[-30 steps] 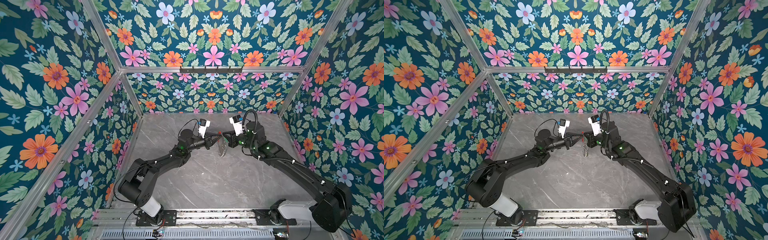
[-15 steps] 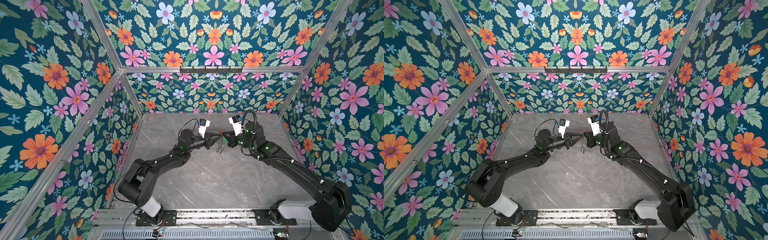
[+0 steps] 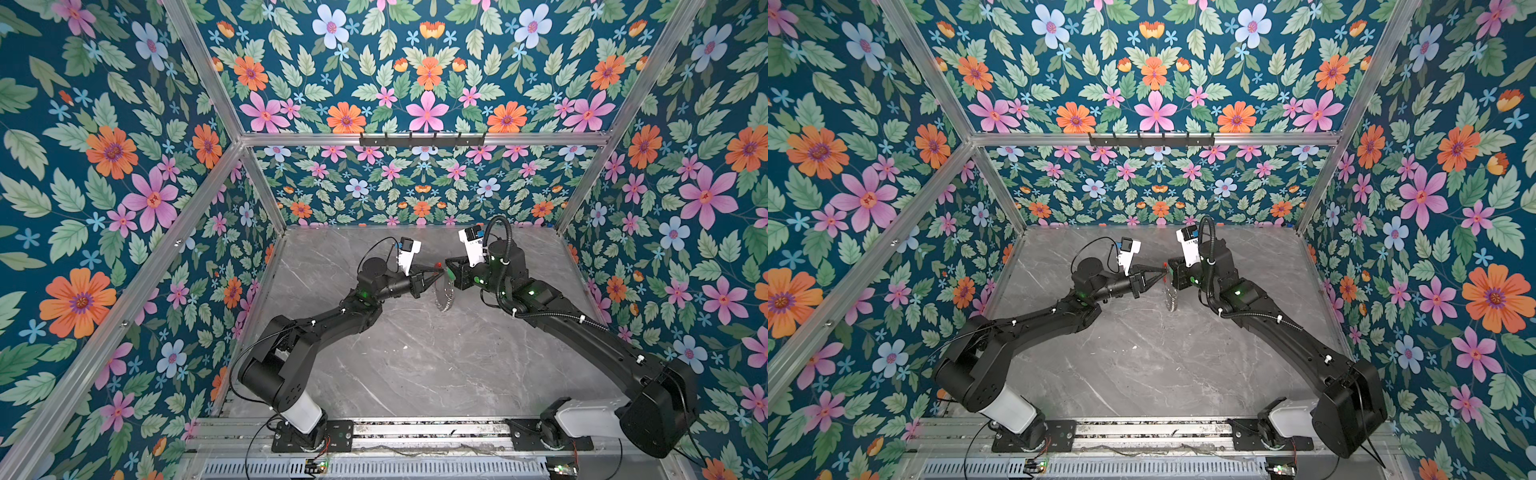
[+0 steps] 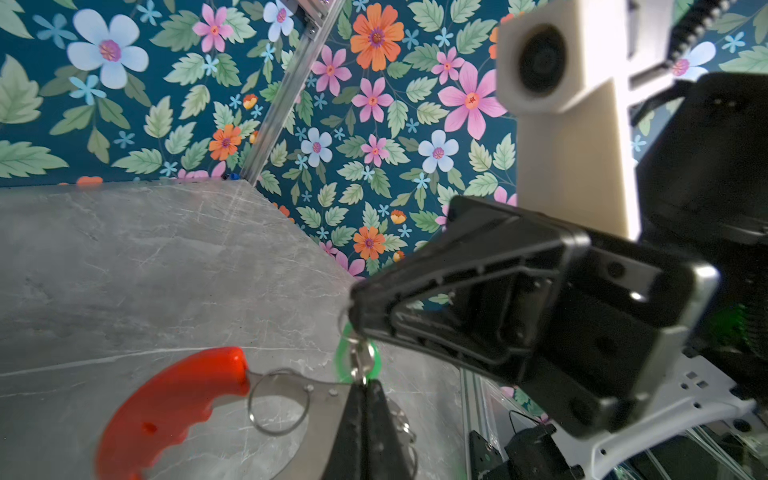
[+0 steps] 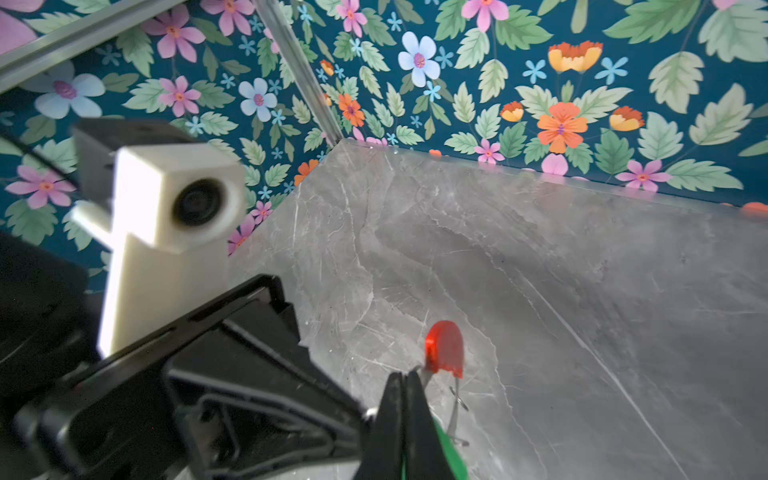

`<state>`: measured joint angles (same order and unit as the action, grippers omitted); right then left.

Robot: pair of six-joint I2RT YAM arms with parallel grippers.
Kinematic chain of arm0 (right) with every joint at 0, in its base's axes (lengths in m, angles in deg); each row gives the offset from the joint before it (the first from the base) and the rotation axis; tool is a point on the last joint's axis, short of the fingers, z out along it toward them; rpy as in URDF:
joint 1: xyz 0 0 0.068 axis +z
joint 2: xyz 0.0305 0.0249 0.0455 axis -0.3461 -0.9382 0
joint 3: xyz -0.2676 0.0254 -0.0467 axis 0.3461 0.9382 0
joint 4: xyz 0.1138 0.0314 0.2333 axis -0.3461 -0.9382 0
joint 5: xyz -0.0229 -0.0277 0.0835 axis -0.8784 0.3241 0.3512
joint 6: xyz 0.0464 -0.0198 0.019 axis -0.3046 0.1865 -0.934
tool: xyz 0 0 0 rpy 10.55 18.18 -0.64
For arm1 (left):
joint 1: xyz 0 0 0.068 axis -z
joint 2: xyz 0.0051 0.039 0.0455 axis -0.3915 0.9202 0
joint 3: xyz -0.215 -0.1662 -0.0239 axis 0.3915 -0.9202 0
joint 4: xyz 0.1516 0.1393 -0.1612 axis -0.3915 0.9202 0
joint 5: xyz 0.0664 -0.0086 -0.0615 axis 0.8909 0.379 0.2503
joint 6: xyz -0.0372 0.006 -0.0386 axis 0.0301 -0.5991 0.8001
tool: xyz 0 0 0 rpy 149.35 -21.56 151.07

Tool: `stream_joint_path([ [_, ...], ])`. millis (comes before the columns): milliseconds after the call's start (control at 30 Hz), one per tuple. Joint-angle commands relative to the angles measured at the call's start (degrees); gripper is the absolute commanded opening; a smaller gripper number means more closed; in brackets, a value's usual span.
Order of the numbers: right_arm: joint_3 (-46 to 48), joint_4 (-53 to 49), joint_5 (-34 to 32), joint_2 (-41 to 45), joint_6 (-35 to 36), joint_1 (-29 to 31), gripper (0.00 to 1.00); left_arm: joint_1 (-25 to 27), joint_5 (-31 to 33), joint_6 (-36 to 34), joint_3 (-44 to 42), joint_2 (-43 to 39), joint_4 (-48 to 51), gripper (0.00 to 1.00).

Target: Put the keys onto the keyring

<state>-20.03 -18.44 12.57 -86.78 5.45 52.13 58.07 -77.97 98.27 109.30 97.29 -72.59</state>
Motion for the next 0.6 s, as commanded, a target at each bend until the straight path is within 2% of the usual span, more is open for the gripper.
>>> stream_joint_path([
  [0, -0.2, 1.3, -2.1, -0.6, -0.7, 0.1, 0.00, 0.1, -2.1, 0.0, 0.7, -0.4, -3.2, 0.00],
  [200, 0.5, 2.1, -1.5, -0.1, -1.2, 0.1, 0.00, 0.1, -2.1, -0.1, 0.6, -0.5, -3.0, 0.00],
  [567, 4.2, -1.1, -0.6, 7.7, 0.1, -1.2, 0.00, 0.0, -1.3, -2.0, 0.5, -0.9, -1.5, 0.00],
])
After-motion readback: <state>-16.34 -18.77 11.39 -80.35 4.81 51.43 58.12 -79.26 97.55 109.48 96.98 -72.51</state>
